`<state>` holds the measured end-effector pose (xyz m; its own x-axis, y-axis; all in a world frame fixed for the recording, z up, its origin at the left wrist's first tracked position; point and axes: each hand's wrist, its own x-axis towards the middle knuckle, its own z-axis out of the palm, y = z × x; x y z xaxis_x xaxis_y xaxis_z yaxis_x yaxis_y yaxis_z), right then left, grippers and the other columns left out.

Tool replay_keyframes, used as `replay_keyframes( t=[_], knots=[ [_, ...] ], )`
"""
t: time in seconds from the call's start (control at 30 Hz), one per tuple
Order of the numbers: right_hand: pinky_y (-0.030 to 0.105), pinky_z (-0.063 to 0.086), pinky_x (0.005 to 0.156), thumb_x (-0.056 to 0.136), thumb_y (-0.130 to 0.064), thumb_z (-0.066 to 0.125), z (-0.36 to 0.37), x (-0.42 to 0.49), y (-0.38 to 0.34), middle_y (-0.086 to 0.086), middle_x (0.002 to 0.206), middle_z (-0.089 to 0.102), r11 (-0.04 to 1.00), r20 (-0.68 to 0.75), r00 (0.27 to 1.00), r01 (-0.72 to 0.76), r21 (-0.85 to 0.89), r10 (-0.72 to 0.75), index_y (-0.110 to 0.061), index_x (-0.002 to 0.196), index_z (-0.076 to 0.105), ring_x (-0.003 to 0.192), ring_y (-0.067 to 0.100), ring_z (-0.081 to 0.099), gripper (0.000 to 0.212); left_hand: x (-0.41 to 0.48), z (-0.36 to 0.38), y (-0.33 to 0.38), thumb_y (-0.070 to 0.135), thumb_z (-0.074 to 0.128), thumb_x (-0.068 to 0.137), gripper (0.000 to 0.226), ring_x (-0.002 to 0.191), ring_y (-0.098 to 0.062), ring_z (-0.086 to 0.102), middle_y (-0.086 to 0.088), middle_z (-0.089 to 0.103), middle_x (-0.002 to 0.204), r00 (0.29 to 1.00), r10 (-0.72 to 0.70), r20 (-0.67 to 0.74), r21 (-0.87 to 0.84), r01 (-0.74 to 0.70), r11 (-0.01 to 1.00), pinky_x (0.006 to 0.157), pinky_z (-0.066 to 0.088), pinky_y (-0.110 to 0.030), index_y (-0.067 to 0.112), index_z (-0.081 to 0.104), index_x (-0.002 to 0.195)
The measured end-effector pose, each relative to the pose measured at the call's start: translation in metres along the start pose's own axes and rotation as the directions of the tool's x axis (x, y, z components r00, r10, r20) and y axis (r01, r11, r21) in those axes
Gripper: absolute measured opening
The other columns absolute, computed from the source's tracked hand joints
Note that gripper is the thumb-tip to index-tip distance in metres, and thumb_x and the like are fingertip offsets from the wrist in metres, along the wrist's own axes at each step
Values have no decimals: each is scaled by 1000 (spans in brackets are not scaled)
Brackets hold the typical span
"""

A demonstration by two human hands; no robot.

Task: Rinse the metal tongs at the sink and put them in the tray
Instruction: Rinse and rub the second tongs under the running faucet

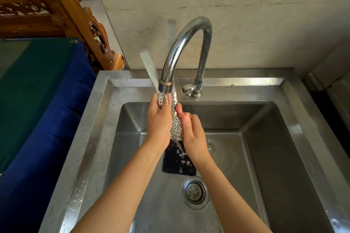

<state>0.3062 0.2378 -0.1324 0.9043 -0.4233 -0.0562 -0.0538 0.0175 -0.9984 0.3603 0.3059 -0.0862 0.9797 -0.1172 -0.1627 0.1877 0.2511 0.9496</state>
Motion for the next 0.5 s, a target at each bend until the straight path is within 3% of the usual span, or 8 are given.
replay_keyframes(
  t=[0.1,0.17,0.23,0.3,0.37,0.43,0.5],
  knots=[
    [18,42,79,98,-32,34,-3,4,5,-6,93,51,997,-92,993,-76,-30,73,-7,100,57,89,8,52,34,2,0,3,25,39,99,20,51,-16,53,-5,57,62,999,-29,31,-53,31,998,55,54,-35,19,53,86],
    [14,41,78,97,-41,35,-4,5,5,-17,102,55,980,39,979,-200,-1,200,-19,109,57,98,2,55,34,0,-6,3,23,37,100,22,51,-16,54,-4,63,63,998,-48,52,-106,53,993,53,54,-32,17,53,86],
    [22,49,80,95,-47,38,-4,6,5,-11,106,64,951,229,926,-309,7,299,-27,110,60,98,6,62,33,0,-14,1,22,38,100,21,56,-15,56,-7,69,75,994,-61,94,-192,78,978,56,54,-29,14,56,93],
    [29,57,74,92,-32,54,-6,7,5,2,105,69,920,381,864,-384,77,328,-20,111,59,92,16,69,24,1,-23,2,18,37,100,21,62,-13,59,-8,72,86,988,-74,133,-289,110,951,61,53,-26,8,56,106],
    [29,58,66,83,-7,64,-6,8,7,11,102,68,900,469,825,-417,128,316,-10,113,53,84,23,70,33,2,-27,4,12,36,99,25,66,-12,60,-8,71,91,979,-83,185,-375,149,915,64,53,-24,1,51,116],
    [33,59,60,78,2,67,-3,10,9,18,104,63,932,406,857,-361,36,317,-5,109,47,82,28,68,38,0,-30,6,9,38,96,29,68,-13,60,-7,71,93,963,-92,255,-425,197,884,66,53,-25,-1,49,121],
    [39,60,66,79,-3,69,1,14,9,11,107,55,955,284,917,-237,-178,281,-6,111,41,90,29,64,43,-2,-32,8,7,42,90,33,71,-14,61,-9,71,98,945,-92,314,-447,233,864,68,54,-26,1,49,122]
  ],
)
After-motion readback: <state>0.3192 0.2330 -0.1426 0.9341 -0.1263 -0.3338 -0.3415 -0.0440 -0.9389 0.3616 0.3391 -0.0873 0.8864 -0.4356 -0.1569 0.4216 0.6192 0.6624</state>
